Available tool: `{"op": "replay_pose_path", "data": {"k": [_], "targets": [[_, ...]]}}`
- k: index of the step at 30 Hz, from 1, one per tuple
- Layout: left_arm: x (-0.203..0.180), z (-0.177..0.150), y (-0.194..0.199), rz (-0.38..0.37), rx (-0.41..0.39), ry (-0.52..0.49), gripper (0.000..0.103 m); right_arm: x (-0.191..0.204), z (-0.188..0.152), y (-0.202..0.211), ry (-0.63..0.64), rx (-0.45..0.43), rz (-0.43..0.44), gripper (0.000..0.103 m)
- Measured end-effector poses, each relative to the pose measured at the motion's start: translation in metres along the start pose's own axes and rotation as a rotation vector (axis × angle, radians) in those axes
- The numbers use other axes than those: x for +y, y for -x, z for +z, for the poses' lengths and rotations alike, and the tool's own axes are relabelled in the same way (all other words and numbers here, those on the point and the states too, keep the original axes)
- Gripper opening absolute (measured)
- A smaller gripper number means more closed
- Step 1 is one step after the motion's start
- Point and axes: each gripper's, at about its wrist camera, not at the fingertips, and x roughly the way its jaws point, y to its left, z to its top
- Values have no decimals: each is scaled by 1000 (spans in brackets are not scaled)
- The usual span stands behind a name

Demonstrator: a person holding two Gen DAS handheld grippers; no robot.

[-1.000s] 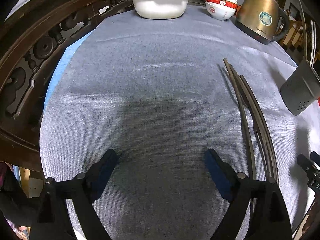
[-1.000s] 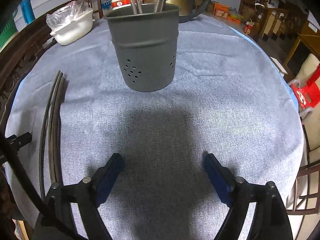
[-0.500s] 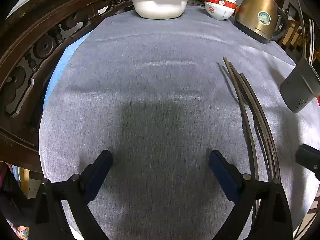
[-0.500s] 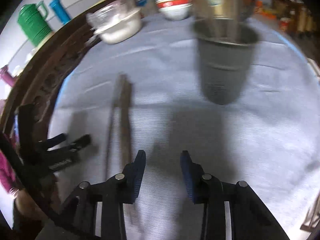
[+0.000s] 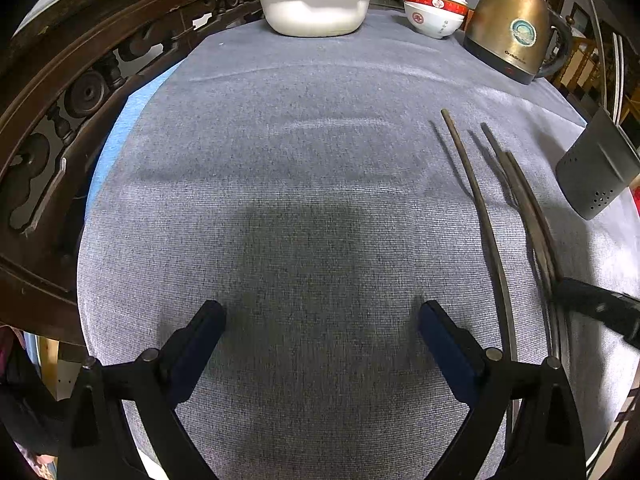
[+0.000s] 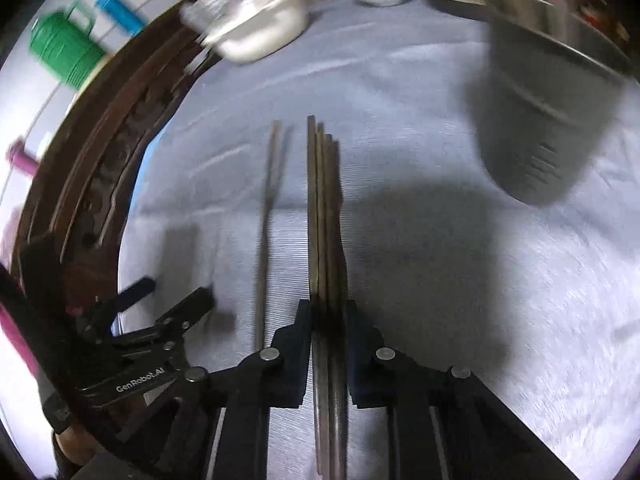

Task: Organize utensils
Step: 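Close the right gripper on a chopstick while the left gripper closes on another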

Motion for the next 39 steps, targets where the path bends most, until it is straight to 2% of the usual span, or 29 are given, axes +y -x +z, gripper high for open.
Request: {"op": "replay_pose_path", "data": {"k": [4,7,8,11,19,27,31,33,34,36,38,39], "targets": [[-2,4,0,5,8,9,98,-33,-13,17,-186,-79,-36,12],[-3,6,0,1,22,6,98,-37,-15,20,-170,-93,3,13],[-4,6,-1,0,28,9,98,-36,-14,23,-169,-105,-8,14],[-7,7,0,-12,38,11,98,-31,-5,19,-141,-73,25,14],[-21,15,8,-63,52,-8,98,-10,13,-7,-3,3,-35,14],[-45,43,4,-176,113,12,98,-18,16,-2,17,71,-95,11],[-56,54,-2,-157,131,17,97,-24,17,-1,34,101,-120,17],[-61,57,-7,-146,145,17,92,-22,21,-2,43,102,-121,25],[-64,58,-9,-138,154,17,84,-21,22,-3,41,96,-118,30],[-69,59,-14,-135,177,6,68,-18,27,-5,40,81,-112,48],[-76,60,-17,-96,168,-17,51,-13,29,-8,60,69,-123,51],[-78,60,-17,-88,168,-29,47,-10,30,-10,76,65,-143,46]]}}
